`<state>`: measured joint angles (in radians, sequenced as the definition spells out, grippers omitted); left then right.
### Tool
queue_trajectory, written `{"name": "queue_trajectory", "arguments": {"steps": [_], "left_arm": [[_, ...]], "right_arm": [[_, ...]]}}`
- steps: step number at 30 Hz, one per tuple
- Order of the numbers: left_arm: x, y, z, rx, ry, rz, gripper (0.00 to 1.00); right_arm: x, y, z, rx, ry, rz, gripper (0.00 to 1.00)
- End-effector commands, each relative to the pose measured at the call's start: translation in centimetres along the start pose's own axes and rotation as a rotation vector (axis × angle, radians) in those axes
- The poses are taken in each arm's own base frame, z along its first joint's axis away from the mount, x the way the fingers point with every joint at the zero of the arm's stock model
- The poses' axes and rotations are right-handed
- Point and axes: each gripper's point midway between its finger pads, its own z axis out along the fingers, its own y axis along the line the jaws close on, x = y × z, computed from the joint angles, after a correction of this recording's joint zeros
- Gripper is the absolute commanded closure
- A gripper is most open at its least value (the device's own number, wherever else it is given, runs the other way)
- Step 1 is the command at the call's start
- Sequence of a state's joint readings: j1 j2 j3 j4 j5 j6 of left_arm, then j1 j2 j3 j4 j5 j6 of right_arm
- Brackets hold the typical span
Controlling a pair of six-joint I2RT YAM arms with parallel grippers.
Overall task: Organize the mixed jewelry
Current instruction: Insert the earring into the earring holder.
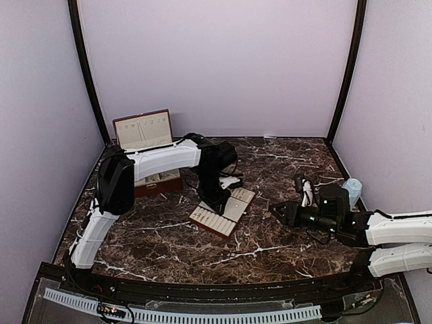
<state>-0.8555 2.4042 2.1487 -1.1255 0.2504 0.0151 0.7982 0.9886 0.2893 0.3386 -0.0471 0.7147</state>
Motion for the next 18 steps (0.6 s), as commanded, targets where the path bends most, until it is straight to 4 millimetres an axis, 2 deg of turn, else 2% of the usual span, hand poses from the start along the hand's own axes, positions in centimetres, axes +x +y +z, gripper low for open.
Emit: {"name": "queue_trajectory", "arguments": {"steps": [1,18], "left_arm": [[0.55,0.95,2.9,-0.043,0.059,0.011,0.91],[0.22,1.29,2.55,-0.125,0.056,0.04,0.91]], "right_arm": [[-0.16,-0.23,-0.05,0.006,-0.016,-0.009,0.61],[-0.02,-0.43,-0.13,0.009,-0.02,-0.003,0.61]]}}
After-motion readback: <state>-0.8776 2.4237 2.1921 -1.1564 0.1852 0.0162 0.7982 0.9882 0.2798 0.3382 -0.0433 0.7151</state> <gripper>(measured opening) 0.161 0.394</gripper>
